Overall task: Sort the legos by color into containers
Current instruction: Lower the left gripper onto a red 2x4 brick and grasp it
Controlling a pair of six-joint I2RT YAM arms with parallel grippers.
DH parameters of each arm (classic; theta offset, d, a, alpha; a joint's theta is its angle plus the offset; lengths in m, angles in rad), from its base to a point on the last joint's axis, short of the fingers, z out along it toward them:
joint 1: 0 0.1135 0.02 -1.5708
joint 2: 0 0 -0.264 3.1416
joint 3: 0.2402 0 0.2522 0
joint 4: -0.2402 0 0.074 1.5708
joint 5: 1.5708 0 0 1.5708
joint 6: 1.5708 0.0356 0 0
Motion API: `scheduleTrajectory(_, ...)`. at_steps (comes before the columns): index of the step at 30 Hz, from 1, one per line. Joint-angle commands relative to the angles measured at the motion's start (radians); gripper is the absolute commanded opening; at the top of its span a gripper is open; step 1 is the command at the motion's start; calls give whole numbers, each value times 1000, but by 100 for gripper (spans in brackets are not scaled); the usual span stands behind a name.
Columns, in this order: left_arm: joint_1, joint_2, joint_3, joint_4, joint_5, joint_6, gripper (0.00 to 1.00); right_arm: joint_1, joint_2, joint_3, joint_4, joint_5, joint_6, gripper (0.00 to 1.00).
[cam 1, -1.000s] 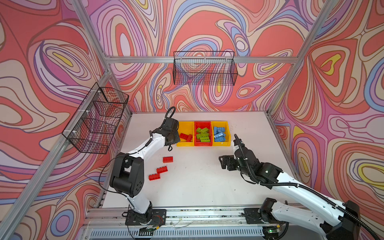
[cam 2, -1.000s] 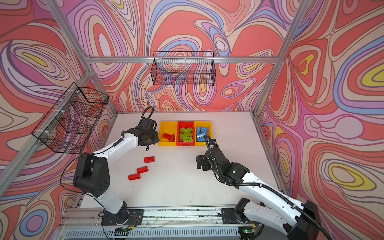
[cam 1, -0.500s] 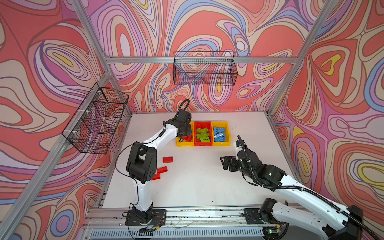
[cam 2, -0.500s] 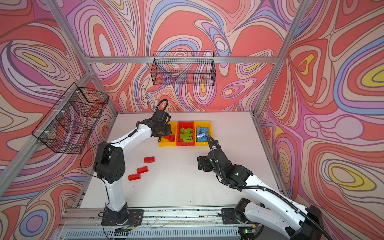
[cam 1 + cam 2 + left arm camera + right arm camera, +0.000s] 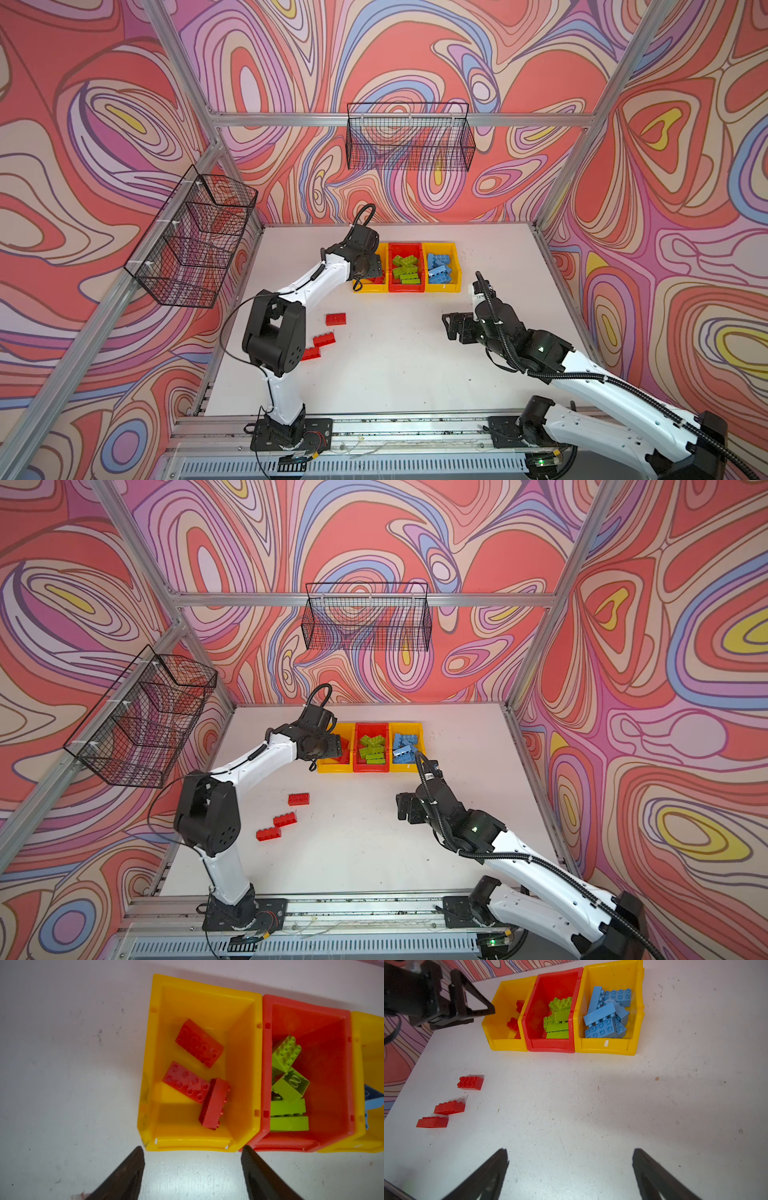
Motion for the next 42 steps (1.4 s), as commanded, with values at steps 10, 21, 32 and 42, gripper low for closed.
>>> scheduleTrajectory(10,13,-320,-384,-22,-111,35,100,3,114,9,88,-63,-28,98)
scheduleTrajectory(21,140,-246,-519,114,71,31,100,3,62,-7,72,-79,13,98)
scheduleTrajectory(32,144,-169,-540,149,71,32,91,3,72,3,69,-76,19,98)
scheduleTrajectory(42,145,-116,-538,124,40,25,70,3,67,-7,72,-71,18,98)
